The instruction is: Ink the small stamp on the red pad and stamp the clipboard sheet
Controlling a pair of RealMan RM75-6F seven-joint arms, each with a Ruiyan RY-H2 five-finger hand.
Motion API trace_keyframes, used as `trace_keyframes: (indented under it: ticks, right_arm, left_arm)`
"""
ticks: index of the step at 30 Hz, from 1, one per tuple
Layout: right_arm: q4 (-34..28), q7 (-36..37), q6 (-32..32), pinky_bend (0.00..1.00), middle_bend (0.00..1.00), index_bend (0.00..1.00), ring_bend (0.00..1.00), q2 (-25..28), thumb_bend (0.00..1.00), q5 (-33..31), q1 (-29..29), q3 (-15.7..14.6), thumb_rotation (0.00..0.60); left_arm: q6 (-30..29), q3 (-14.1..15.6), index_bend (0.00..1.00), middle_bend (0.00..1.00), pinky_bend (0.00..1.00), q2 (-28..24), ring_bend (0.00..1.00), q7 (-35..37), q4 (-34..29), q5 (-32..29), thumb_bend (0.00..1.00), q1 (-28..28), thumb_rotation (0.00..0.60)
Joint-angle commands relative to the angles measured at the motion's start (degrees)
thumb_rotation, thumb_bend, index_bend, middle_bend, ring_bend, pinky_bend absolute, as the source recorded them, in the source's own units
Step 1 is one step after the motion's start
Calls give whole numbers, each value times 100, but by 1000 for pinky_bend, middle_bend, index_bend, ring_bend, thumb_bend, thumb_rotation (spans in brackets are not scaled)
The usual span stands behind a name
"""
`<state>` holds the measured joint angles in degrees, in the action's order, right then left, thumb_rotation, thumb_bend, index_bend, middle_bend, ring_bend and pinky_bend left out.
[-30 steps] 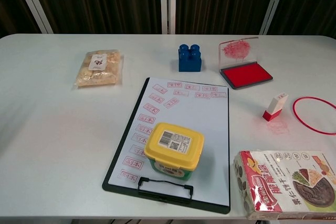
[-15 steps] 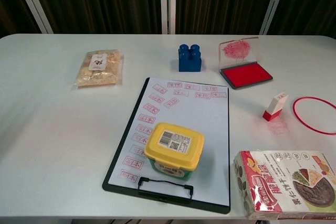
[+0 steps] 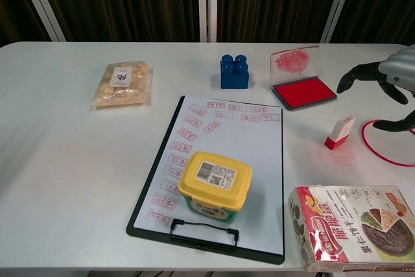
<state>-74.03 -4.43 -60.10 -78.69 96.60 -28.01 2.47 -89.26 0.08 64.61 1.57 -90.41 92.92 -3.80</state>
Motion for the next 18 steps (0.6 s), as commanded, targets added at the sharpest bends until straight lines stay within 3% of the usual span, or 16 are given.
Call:
trace_keyframes:
  ticks: [1,18]
  right_arm:
    - [155,-40,30,948,293,317,701,-188,189,-67,-78,0,600]
    - [870,194,-52,959,394,420,707,-770,207,-138,-259,-199,600]
  left_arm:
    - [15,5,65,83,159,11,52,22,22,-9,0,-4,600]
    - [18,21,65,83,159,57,52,130,143,-30,0,4,600]
